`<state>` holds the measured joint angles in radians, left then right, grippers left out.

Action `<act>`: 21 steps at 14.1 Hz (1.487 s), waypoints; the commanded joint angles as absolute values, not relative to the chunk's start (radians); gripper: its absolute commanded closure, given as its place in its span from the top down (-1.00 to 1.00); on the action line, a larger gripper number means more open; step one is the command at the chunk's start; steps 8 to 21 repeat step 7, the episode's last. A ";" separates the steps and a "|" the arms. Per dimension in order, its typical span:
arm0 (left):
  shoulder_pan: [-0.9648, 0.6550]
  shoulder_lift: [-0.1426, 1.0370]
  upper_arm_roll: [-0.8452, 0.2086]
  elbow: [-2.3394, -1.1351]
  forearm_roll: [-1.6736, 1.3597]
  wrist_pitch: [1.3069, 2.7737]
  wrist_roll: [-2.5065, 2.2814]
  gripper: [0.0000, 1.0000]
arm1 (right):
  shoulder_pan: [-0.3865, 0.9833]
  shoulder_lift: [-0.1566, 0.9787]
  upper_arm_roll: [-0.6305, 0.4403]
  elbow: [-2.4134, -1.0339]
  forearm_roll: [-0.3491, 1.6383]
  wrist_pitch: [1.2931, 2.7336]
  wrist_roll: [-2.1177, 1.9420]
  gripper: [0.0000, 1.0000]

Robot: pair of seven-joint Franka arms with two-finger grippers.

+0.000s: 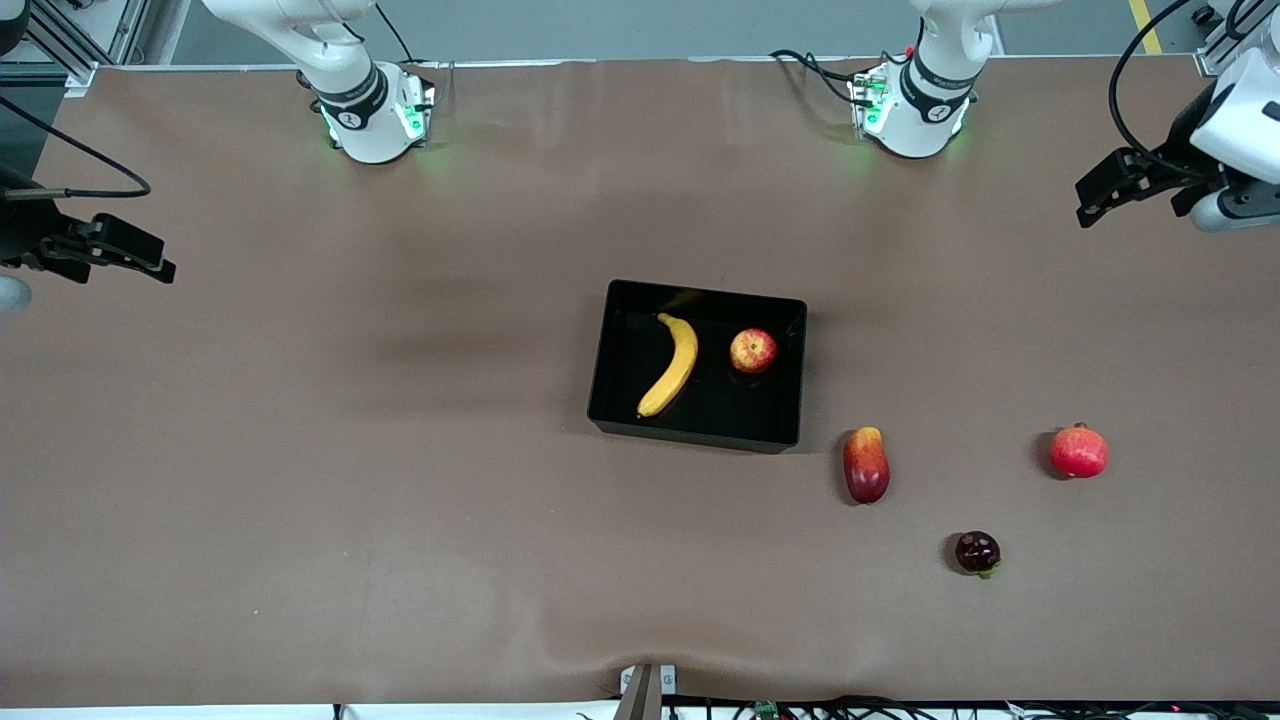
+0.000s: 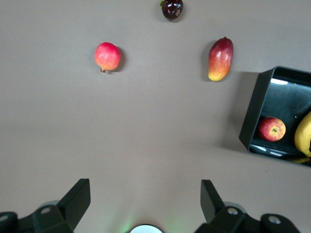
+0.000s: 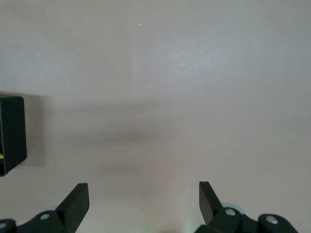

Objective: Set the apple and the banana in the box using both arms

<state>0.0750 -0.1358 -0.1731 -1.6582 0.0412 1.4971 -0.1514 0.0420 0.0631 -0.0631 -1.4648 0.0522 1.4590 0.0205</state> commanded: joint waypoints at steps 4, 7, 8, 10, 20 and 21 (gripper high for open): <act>0.074 -0.158 -0.121 -1.646 -0.032 1.471 -0.072 1.00 | 0.038 0.057 -0.067 -1.457 0.044 1.453 0.028 1.00; 0.071 -0.158 -0.120 -1.640 -0.032 1.470 -0.077 1.00 | 0.038 0.057 -0.067 -1.457 0.044 1.453 0.028 1.00; 0.071 -0.158 -0.120 -1.640 -0.032 1.470 -0.077 1.00 | 0.038 0.057 -0.067 -1.457 0.044 1.453 0.028 1.00; 0.071 -0.158 -0.120 -1.640 -0.032 1.470 -0.077 1.00 | 0.038 0.057 -0.067 -1.457 0.044 1.453 0.028 1.00; 0.071 -0.158 -0.120 -1.640 -0.032 1.470 -0.077 1.00 | 0.038 0.057 -0.067 -1.457 0.044 1.453 0.028 1.00; 0.071 -0.158 -0.120 -1.640 -0.032 1.470 -0.077 1.00 | 0.038 0.057 -0.067 -1.457 0.044 1.453 0.028 1.00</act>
